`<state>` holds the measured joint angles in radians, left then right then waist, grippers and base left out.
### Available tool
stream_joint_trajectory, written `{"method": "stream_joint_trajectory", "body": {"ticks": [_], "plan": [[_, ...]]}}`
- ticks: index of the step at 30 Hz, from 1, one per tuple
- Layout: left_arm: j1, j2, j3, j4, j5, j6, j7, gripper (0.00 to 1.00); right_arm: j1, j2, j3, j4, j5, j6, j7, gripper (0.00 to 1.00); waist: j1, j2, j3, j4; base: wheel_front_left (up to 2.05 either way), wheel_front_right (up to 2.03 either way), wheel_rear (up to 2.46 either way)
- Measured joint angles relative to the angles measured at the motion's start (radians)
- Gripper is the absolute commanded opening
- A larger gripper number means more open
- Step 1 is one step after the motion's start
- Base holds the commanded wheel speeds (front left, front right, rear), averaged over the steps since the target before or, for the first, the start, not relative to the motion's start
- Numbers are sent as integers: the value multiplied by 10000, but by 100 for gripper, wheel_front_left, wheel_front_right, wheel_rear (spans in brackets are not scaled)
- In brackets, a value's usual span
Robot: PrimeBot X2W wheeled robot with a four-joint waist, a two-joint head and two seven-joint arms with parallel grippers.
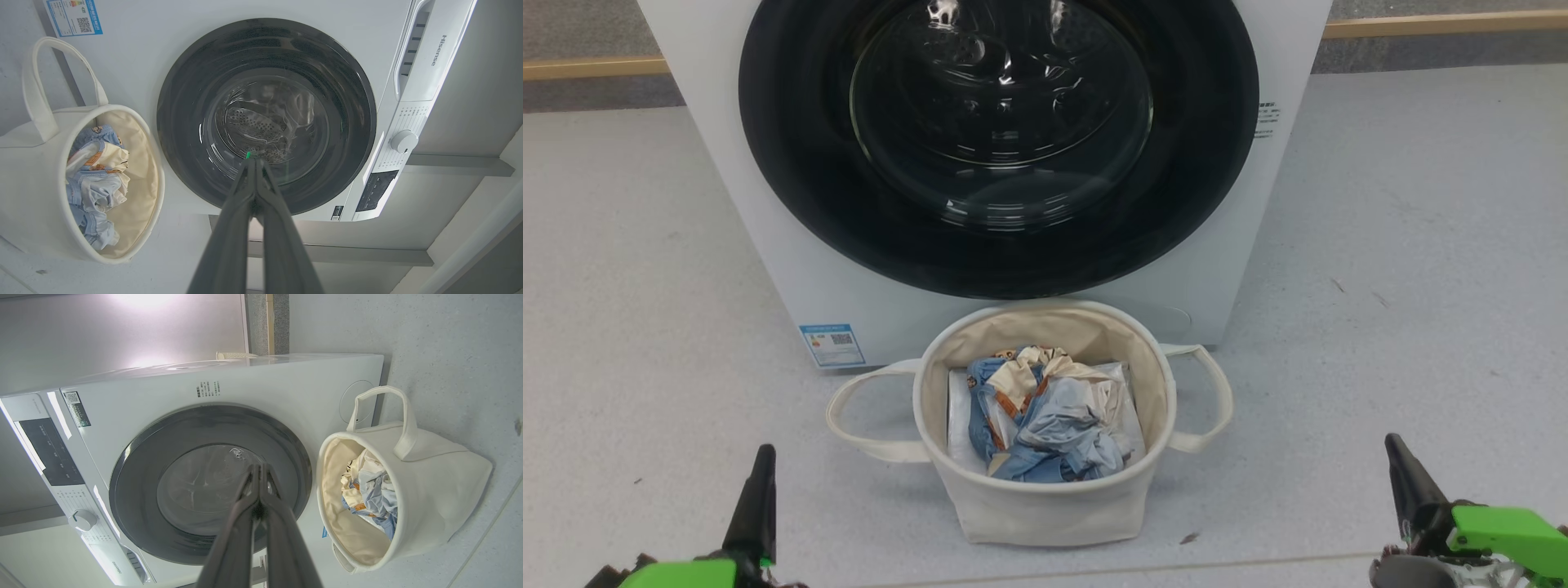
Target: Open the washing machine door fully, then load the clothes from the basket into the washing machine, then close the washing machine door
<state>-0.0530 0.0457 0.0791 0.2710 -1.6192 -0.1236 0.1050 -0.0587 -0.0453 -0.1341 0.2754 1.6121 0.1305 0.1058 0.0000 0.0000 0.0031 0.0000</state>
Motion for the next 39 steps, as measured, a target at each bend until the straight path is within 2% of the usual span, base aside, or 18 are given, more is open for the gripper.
{"method": "stream_joint_trajectory", "body": {"ticks": [1,2,7,11,14,20,30,39], "plan": [[0,0,0,0,0,0,0,0,0,0,0,2,0,0,0,0,0,0,0,0,0,0,0],[25,-4,-12,105,-13,4,-6,100,25,6,10,109,0,2,-2,100,0,0,0,0,0,0,0],[443,-59,-48,556,-17,12,-42,100,389,79,44,575,-2,0,-44,100,0,0,1,9,0,0,0],[425,-65,-61,554,-17,12,-159,100,355,79,69,583,-92,0,-163,100,16,0,-24,42,0,0,0],[425,-67,-61,554,-15,12,-284,100,336,79,82,589,-96,0,-236,100,3,0,-12,60,0,0,0],[400,-69,-54,539,169,12,-416,100,186,79,105,598,-299,0,-376,100,2,0,-9,91,0,0,0],[249,-71,-13,280,836,75,-667,100,-70,77,148,531,-1256,0,-683,100,1,0,-42,159,0,0,0],[226,-71,-29,-288,1983,265,-945,100,-300,77,328,272,-2525,0,-915,100,1,0,-94,212,0,0,0]]}}
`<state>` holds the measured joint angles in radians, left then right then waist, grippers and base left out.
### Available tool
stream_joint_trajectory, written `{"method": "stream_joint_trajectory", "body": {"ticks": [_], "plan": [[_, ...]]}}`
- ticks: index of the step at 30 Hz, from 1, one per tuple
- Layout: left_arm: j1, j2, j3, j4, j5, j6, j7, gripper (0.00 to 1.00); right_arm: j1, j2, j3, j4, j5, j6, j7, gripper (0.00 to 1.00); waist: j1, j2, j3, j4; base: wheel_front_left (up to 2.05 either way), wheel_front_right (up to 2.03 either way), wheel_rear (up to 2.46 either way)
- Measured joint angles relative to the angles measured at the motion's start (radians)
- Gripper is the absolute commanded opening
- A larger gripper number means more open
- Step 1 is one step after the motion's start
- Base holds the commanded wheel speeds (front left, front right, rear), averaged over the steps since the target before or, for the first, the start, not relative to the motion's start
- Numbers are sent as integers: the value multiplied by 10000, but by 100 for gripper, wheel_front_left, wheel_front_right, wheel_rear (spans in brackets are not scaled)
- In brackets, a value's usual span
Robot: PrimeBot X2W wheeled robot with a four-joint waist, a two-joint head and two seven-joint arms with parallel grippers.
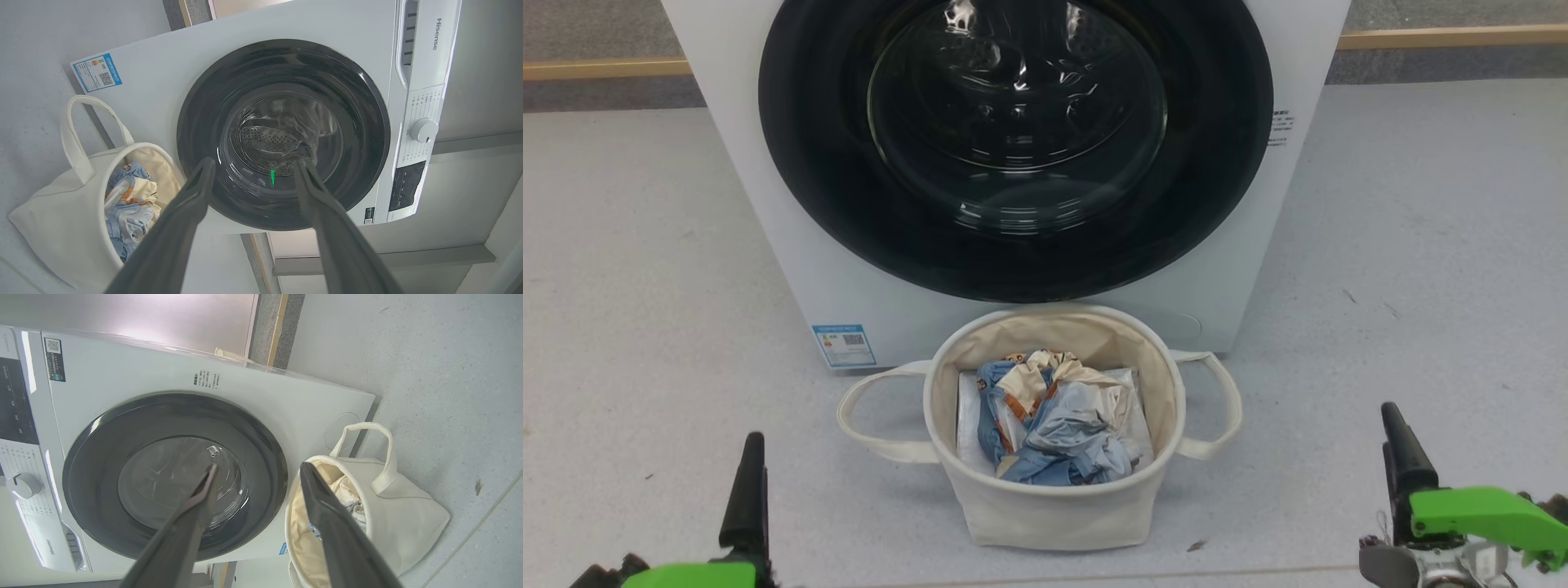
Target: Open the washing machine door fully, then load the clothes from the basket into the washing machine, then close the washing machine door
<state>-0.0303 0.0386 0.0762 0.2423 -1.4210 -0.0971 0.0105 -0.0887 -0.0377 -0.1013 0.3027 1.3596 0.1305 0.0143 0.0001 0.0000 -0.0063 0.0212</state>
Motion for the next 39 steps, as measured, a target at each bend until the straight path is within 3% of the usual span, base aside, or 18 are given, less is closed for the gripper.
{"method": "stream_joint_trajectory", "body": {"ticks": [19,26,39], "plan": [[-230,2,-504,-1237,3712,368,-558,100,-581,-52,872,-596,-3515,0,-556,100,0,0,33,98,0,0,0],[-406,12,-892,-1329,5682,652,-755,100,-841,-159,1239,-734,-4801,0,-786,100,0,0,60,130,0,0,0],[-467,125,-1398,-807,7712,1266,-1110,100,-913,-311,1802,-629,-6913,0,-1131,100,0,0,44,214,0,0,0]]}}
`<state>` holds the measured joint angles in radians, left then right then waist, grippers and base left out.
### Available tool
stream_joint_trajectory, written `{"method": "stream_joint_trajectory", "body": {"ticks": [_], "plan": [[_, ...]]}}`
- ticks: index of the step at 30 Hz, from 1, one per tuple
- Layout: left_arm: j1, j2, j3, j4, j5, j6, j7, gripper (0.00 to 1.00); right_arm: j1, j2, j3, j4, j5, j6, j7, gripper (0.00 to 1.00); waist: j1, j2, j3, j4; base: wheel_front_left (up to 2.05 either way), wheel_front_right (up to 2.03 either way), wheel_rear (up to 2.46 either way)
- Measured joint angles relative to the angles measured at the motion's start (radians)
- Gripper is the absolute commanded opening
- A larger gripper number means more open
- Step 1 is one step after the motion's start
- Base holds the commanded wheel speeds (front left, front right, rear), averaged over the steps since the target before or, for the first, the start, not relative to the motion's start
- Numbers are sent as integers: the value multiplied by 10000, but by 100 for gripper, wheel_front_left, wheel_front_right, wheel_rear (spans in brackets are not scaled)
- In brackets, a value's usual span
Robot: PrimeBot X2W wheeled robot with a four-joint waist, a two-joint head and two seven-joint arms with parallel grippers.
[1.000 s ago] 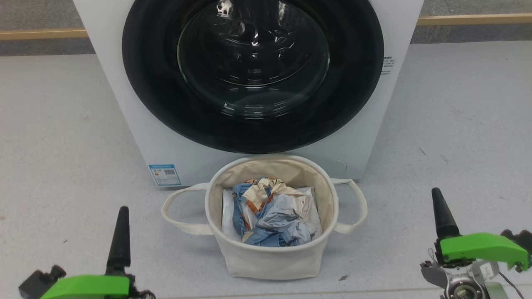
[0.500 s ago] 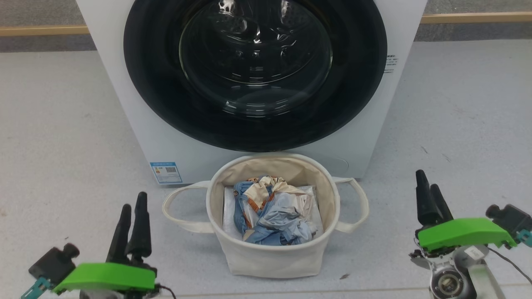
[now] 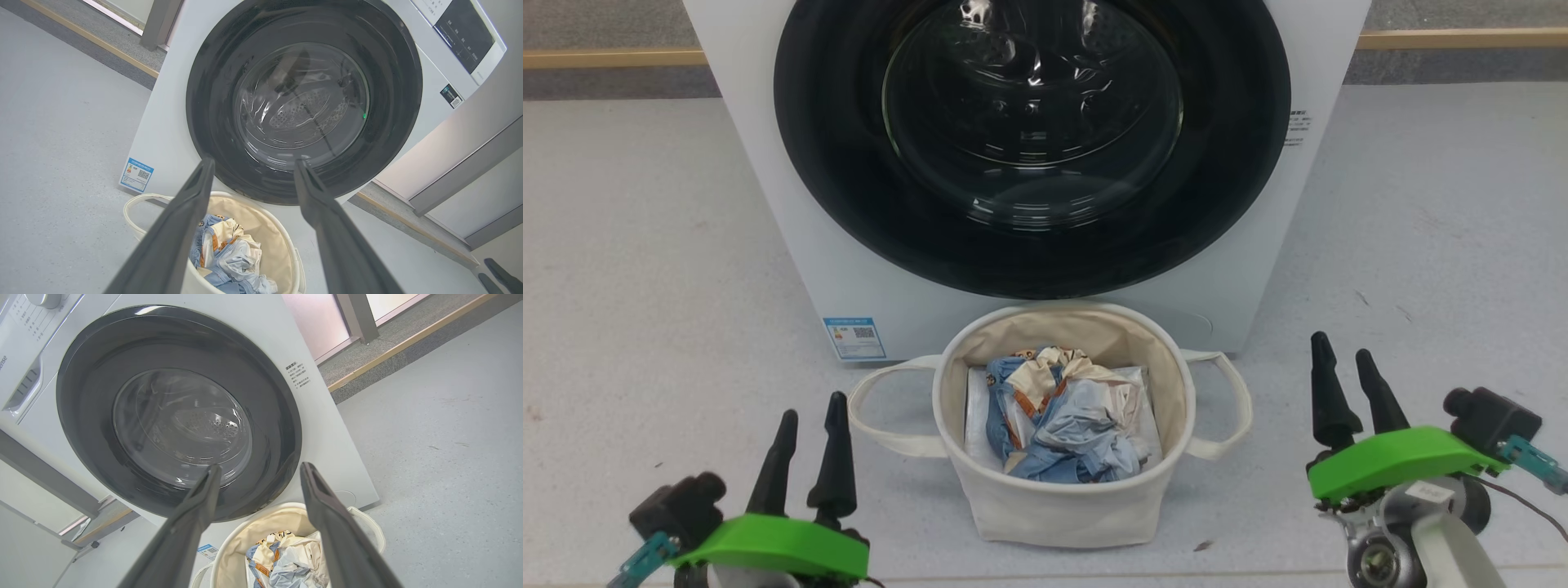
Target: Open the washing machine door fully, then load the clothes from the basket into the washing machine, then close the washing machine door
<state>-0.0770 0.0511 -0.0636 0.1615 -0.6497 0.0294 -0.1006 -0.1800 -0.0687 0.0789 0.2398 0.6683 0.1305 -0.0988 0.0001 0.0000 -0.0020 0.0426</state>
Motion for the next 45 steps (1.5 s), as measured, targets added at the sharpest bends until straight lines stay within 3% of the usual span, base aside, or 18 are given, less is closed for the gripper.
{"method": "stream_joint_trajectory", "body": {"ticks": [30,45], "plan": [[-700,280,-1360,1871,3885,1256,-865,100,-410,15,863,1066,-4566,2,-823,100,0,0,42,177,0,0,0],[-1017,316,-1925,2552,5348,1469,-1277,100,-717,73,1221,1413,-6437,2,-1312,100,-1,0,120,239,0,0,0]]}}
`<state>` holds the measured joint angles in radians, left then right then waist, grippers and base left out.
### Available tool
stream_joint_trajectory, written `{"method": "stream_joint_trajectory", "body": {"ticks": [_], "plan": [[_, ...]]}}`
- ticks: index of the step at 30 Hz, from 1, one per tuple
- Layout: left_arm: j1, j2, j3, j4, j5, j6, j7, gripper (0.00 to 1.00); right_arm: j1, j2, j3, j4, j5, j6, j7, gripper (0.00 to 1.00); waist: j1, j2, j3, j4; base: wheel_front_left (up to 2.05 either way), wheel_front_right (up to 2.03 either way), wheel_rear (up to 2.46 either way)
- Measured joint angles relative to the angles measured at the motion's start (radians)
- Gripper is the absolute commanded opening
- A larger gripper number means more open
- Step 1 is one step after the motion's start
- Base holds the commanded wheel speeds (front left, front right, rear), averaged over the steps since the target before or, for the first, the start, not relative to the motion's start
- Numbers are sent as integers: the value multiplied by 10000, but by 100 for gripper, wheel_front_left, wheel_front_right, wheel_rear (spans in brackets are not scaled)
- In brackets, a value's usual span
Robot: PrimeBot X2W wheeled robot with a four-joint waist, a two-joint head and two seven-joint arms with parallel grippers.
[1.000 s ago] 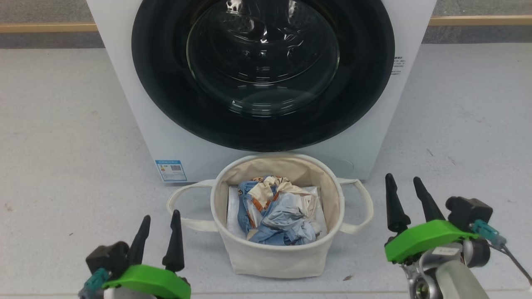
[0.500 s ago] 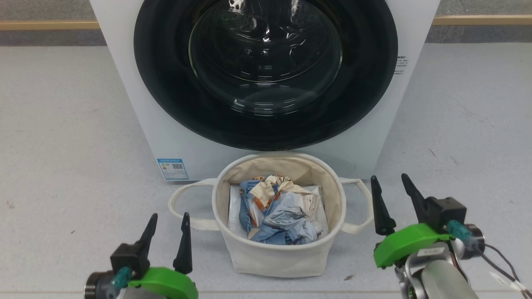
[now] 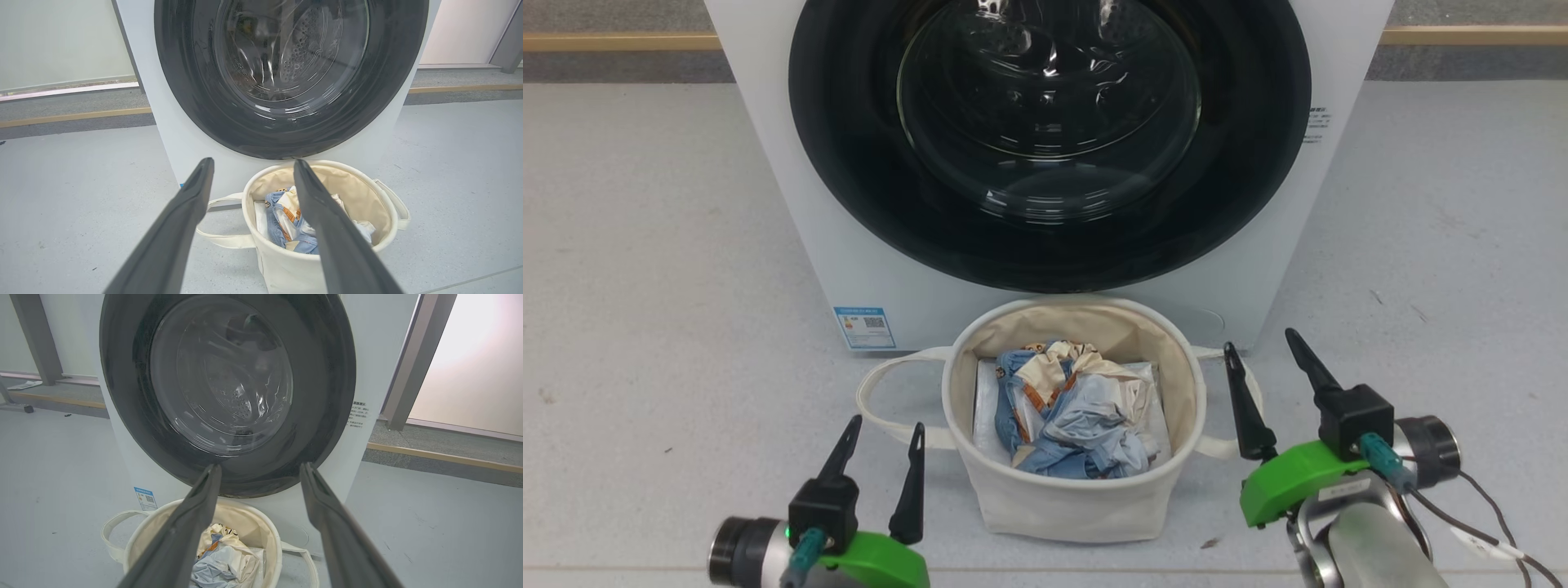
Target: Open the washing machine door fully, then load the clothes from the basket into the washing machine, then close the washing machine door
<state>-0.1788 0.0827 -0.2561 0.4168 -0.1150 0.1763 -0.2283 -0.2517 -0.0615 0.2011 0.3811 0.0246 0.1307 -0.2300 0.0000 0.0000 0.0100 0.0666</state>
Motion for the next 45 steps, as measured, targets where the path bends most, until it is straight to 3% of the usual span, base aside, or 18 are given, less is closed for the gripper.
{"method": "stream_joint_trajectory", "body": {"ticks": [8,21,45], "plan": [[-70,-6,-25,-36,426,82,-203,100,-98,12,203,685,796,0,-188,100,0,0,-64,65,0,0,0],[-59,-146,226,23,-161,-105,-205,100,-111,12,199,855,1321,0,-192,100,0,0,6,25,0,0,0],[-62,-244,380,167,-305,-186,-207,100,-126,13,138,842,1066,0,-192,100,0,0,93,61,0,0,0]]}}
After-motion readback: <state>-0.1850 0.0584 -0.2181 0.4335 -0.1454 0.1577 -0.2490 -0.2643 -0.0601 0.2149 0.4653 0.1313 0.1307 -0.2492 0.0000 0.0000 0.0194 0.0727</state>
